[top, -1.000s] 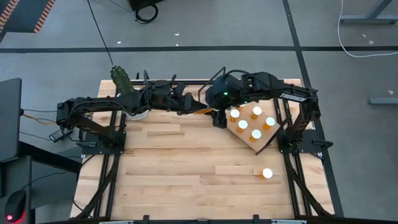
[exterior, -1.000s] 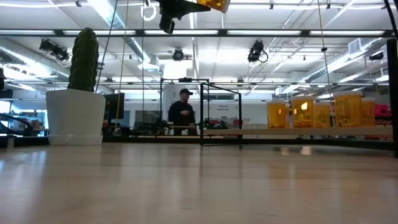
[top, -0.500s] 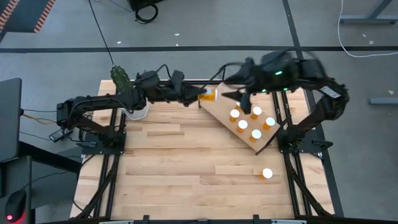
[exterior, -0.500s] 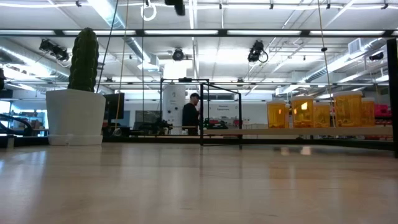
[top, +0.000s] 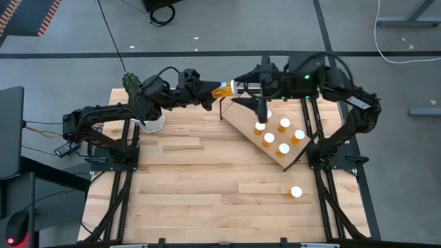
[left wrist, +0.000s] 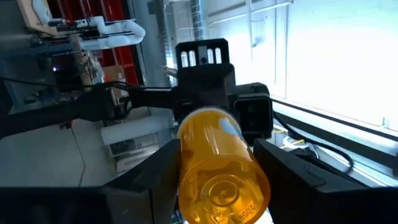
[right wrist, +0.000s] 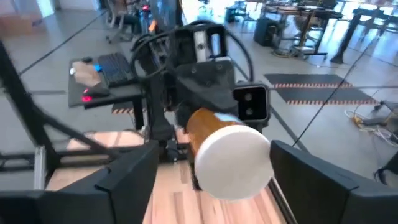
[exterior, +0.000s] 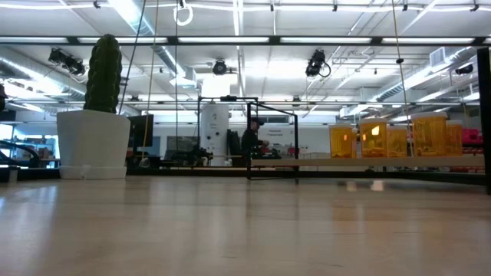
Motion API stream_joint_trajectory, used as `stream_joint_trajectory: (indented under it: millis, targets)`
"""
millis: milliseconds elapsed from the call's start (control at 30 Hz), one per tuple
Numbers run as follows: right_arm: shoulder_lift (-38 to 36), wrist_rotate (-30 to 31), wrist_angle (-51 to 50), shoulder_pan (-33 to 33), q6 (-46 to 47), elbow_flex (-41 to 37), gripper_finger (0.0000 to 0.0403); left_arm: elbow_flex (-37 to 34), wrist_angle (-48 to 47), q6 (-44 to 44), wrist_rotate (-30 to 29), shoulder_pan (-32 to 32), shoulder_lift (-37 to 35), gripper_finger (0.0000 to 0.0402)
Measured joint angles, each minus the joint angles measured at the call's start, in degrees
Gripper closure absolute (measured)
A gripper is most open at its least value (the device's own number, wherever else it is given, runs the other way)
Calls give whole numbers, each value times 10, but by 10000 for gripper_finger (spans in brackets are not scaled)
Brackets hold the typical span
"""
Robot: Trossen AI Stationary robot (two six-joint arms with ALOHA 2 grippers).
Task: Pick and place medicine bottles onto shelf by color
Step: Put the orange pill bottle to the left on the shelf
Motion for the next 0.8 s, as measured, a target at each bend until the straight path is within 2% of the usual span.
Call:
stream_joint_trajectory:
  millis: [300, 533, 800]
  targets:
    - [19, 8, 24, -1, 32, 1, 35, 0, -1, 0, 3, 0, 0, 197]
    - [5, 21, 24, -12, 30, 0, 30, 0, 0, 0, 9, 0, 0, 207]
    - [-1, 22, 23, -20, 34, 0, 30, 0, 1, 0, 46, 0, 0, 202]
